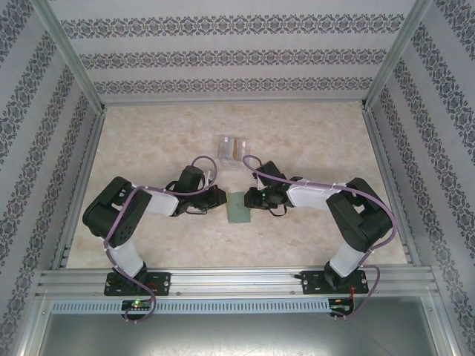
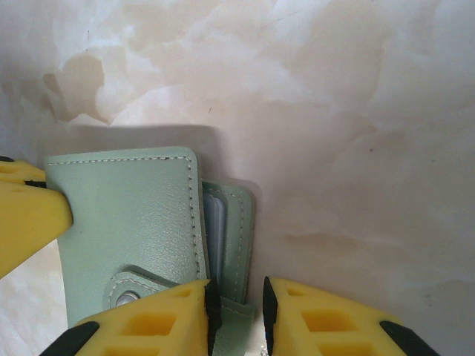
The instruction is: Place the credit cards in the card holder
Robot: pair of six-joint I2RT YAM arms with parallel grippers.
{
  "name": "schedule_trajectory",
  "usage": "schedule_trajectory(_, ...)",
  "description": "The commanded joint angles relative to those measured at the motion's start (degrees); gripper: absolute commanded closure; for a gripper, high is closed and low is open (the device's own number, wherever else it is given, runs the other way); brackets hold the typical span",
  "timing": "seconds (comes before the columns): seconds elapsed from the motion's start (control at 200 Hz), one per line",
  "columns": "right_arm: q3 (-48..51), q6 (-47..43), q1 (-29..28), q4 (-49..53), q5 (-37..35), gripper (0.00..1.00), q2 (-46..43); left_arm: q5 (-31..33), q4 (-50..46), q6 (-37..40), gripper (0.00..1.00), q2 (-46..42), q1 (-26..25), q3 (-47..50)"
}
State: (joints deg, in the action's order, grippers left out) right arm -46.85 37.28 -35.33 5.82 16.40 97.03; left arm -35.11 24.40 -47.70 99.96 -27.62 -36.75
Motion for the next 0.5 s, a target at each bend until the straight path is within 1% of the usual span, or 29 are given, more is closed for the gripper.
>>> schedule_trajectory(0.0, 1.15, 0.76, -1.39, -3.23, 3.89, 0.73, 3.26, -4.87, -0.07, 0.69, 0.97, -2.87, -2.0, 0.84)
schedule_trajectory(0.02, 1.15, 0.64, -1.47, -3.38, 3.85, 0.73, 3.22, -4.66, -0.09, 0.74, 1.0, -3.34, -2.0, 0.97)
schedule_trajectory(0.11, 1.15, -0.09, -1.48, -2.54, 3.59, 0.67, 1.65, -3.96, -2.96, 0.96, 1.0, -4.29, -2.05, 0.15)
schedule_trajectory(0.17, 1.1, -0.6, -1.43, -1.38, 2.84, 0.62, -0.78, -2.65, -4.31, -0.88, 1.0, -4.89, -2.01, 0.18)
schedule_trajectory(0.255, 1.23, -1.93, -1.43, 0.4, -0.24, 0.59, -5.15, -1.41, -2.55, -5.18, 1.0, -5.93, -1.98, 1.68)
schedule_trajectory(0.34, 1.02, -3.92, -1.69, 1.87, -3.71, 0.55, -8.23, -1.15, -2.82, -6.59, 1.0, -7.02, -1.94, 1.77)
schedule_trajectory(0.495, -0.46, -6.9, -4.59, 3.73, -6.43, 0.54, -9.45, 1.38, -13.64, -7.66, 1.0, -10.24, -1.92, -2.51)
